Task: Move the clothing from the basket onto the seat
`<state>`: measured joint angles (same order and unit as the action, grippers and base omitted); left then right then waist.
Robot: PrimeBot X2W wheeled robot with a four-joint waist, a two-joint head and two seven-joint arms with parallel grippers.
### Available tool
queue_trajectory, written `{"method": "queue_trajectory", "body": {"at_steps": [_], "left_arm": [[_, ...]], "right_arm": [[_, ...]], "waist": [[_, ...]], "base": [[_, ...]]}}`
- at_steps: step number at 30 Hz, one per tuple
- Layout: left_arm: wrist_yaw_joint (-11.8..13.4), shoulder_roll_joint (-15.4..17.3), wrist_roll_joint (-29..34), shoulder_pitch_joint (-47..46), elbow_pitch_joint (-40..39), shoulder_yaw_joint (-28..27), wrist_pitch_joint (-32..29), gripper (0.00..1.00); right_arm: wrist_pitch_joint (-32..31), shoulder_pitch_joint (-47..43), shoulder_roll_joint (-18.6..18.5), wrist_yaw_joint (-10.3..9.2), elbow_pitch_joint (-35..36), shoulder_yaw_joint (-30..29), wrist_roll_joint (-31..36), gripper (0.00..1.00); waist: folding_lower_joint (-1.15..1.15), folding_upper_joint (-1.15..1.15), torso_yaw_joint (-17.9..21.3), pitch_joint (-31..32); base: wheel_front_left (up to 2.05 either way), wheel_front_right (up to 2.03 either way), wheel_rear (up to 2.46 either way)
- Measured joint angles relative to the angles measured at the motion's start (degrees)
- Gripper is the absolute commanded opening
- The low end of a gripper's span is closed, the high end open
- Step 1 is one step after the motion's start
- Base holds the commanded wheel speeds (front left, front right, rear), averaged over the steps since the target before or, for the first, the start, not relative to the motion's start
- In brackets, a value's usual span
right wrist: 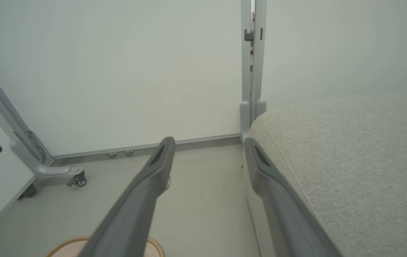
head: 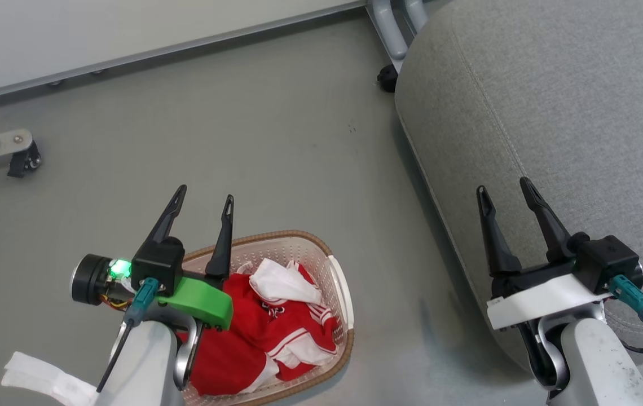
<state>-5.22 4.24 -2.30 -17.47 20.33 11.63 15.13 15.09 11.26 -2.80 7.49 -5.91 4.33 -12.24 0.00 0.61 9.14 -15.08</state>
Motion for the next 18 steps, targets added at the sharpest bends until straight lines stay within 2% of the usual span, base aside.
{"method": "queue_trajectory", "body": {"at_steps": [8, 18], "left_arm": [[-1.0, 2.0, 1.6, -4.4, 5.0, 2.6, 0.0, 1.0], [-1.9, 5.5, 2.9, -10.7, 16.0, 8.1, 0.0, 1.0]], "right_arm": [[0.0, 2.9, 0.0, 0.0, 2.2, 0.7, -0.5, 1.0], [0.0, 7.7, 0.0, 0.0, 4.4, 2.3, -1.4, 1.0]], "waist": [[0.0, 0.0, 2.1, -5.9], [0.0, 0.0, 4.6, -14.6]], "base": [[0.0, 0.0, 0.0], [0.0, 0.0, 0.0]]}}
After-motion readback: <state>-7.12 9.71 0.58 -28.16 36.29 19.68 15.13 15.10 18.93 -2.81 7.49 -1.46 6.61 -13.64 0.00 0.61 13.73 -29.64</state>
